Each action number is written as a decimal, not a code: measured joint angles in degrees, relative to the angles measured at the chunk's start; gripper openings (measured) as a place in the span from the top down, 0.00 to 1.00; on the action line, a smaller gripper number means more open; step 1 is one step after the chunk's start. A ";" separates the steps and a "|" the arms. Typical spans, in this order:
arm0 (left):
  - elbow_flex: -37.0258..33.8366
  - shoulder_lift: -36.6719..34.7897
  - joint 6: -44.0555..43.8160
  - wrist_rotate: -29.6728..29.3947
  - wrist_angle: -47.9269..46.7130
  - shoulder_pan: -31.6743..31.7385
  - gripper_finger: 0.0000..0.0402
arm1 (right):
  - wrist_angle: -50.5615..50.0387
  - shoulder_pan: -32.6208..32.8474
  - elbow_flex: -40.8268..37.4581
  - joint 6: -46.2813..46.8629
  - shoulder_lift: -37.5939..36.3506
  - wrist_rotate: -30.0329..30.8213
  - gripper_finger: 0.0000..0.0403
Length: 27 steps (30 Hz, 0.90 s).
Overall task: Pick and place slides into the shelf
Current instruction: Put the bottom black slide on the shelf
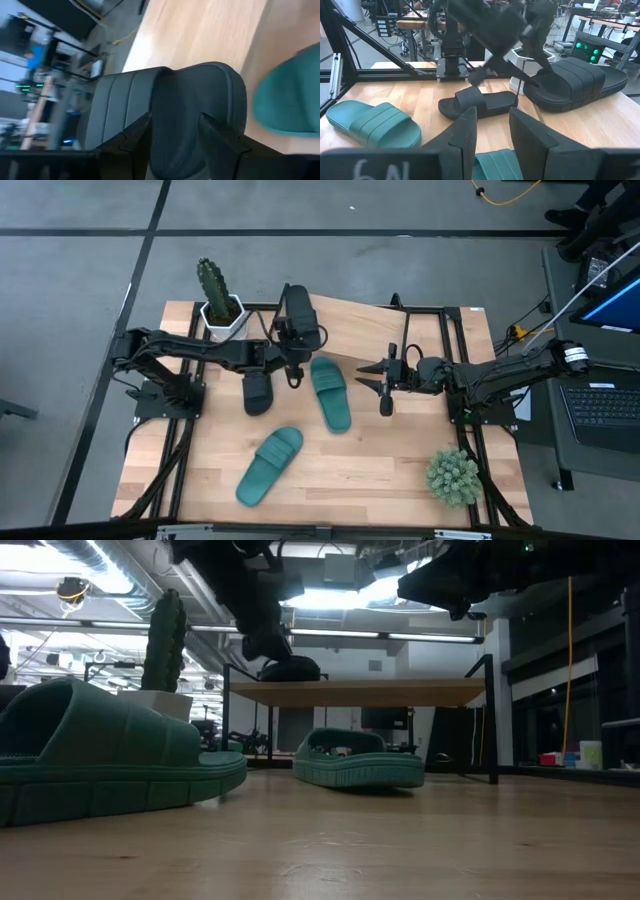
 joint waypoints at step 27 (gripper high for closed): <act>0.00 1.08 4.88 -5.22 3.67 2.38 0.63 | -2.24 -0.02 0.02 0.04 2.37 0.02 0.71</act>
